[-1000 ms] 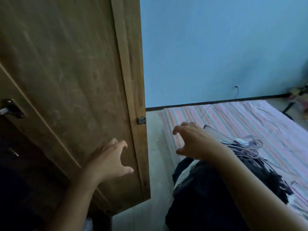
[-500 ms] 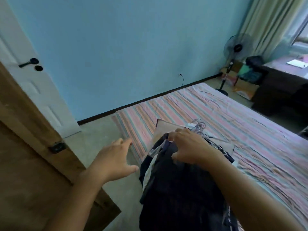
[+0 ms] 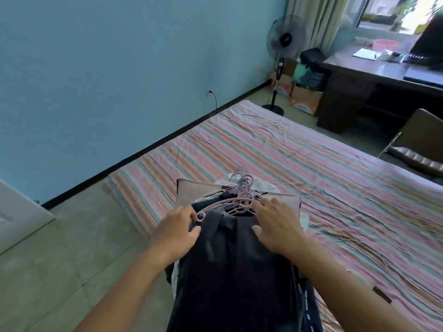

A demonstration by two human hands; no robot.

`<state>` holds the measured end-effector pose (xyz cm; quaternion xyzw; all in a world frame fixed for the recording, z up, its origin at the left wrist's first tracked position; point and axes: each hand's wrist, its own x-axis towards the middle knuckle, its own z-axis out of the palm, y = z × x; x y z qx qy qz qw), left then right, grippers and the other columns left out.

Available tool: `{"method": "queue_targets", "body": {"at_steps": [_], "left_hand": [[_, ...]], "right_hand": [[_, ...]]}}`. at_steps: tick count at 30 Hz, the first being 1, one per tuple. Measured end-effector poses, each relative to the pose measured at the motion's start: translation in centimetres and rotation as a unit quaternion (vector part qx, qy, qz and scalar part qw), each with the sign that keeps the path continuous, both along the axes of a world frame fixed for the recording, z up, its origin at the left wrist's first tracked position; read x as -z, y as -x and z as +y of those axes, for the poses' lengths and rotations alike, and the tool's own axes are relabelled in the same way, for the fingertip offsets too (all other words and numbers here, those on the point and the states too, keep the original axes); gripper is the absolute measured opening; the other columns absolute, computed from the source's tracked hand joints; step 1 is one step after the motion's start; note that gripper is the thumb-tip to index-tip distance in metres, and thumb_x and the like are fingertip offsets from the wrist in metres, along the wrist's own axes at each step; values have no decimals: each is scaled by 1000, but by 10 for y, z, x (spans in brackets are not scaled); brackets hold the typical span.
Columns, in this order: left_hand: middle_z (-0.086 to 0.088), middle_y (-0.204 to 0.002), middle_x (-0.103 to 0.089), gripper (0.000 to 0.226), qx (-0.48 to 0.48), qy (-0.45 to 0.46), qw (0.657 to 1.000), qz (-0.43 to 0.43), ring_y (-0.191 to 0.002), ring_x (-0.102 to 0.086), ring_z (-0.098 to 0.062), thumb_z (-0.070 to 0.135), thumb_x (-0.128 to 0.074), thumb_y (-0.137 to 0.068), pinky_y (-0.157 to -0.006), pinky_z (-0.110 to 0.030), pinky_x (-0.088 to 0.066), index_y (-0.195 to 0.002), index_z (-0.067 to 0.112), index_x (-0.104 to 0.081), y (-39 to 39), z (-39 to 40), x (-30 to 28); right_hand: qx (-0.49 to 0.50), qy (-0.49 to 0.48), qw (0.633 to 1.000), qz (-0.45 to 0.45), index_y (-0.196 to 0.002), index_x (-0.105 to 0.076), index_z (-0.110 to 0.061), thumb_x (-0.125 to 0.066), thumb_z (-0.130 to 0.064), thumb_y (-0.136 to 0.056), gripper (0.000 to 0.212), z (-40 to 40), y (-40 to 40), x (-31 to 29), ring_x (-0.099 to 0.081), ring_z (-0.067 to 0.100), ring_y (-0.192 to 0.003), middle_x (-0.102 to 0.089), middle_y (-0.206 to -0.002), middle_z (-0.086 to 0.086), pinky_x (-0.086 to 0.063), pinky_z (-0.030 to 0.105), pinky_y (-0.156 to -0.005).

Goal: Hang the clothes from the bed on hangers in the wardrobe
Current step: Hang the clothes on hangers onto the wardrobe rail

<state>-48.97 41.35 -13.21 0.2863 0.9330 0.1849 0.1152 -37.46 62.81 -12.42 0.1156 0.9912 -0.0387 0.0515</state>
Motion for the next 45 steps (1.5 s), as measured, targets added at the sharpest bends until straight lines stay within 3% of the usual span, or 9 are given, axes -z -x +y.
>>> {"method": "queue_targets", "body": {"at_steps": [9,13,17,22,26,34,38,42,45], "left_hand": [[-2,-126,-57,42,12,34,998,-55,-115,-54,-22,28,-63,-90,-97,-34,-45,-130,19,-53,71,88,107],[-7,-145,-47,60,17,90,992,-84,-129,-46,-26,29,-60,-93,-106,-39,-40,-147,15,-38,104,112,153],[-13,-162,-15,84,22,191,976,-107,-148,-16,-31,38,-59,-94,-118,-40,-23,-156,14,-8,128,127,194],[-10,-164,-1,81,-9,181,967,-177,-151,-5,-32,29,-56,-98,-120,-44,-18,-157,17,-2,145,137,230],[-7,-164,-9,74,-6,190,964,-186,-150,-16,-29,26,-53,-99,-118,-43,-24,-157,20,-7,150,140,252],[-5,-124,-62,33,-53,139,982,-119,-111,-59,-29,30,-56,-96,-91,-43,-49,-128,23,-52,148,136,245],[-4,-104,-68,14,-101,47,987,-114,-97,-61,-29,21,-57,-96,-78,-39,-49,-108,23,-63,139,125,226],[1,-85,-64,12,-113,-19,986,-121,-78,-60,-22,18,-60,-94,-66,-31,-40,-91,29,-66,131,113,196],[4,-70,-65,13,-106,-45,984,-133,-65,-64,-20,18,-64,-92,-64,-34,-53,-82,28,-65,123,99,167]], "right_hand": [[59,37,996,-59,-126,-48,-17,-56,-31,-95,35,98,37,89,-51,28,-118,-56,-127,5,-42,35,-90],[78,63,992,-77,-128,-47,-16,-57,-29,-95,37,129,63,134,-53,30,-118,-57,-129,6,-43,35,-90],[98,98,985,-101,-138,-42,-18,-57,-30,-96,46,157,83,181,-52,31,-121,-55,-134,6,-45,38,-91],[120,111,982,-94,-150,-29,-24,-52,-22,-97,57,167,93,228,-59,30,-108,-57,-134,5,-51,43,-86],[129,128,978,-104,-129,-48,-22,-50,-12,-96,35,172,99,246,-62,26,-103,-61,-127,2,-53,43,-80],[237,225,945,-20,-99,-63,-16,-53,-11,-98,11,181,104,253,-55,22,-80,-64,-100,4,-44,35,-67],[278,289,916,20,-97,-64,-14,-57,-10,-98,8,179,100,239,-55,22,-81,-64,-96,6,-37,31,-67],[260,315,912,43,-96,-61,-18,-58,-12,-98,7,175,89,204,-58,23,-84,-63,-89,0,-46,36,-73],[240,326,911,78,-95,-65,-17,-63,-9,-95,9,172,76,178,-60,22,-85,-65,-89,1,-47,35,-76]]}}
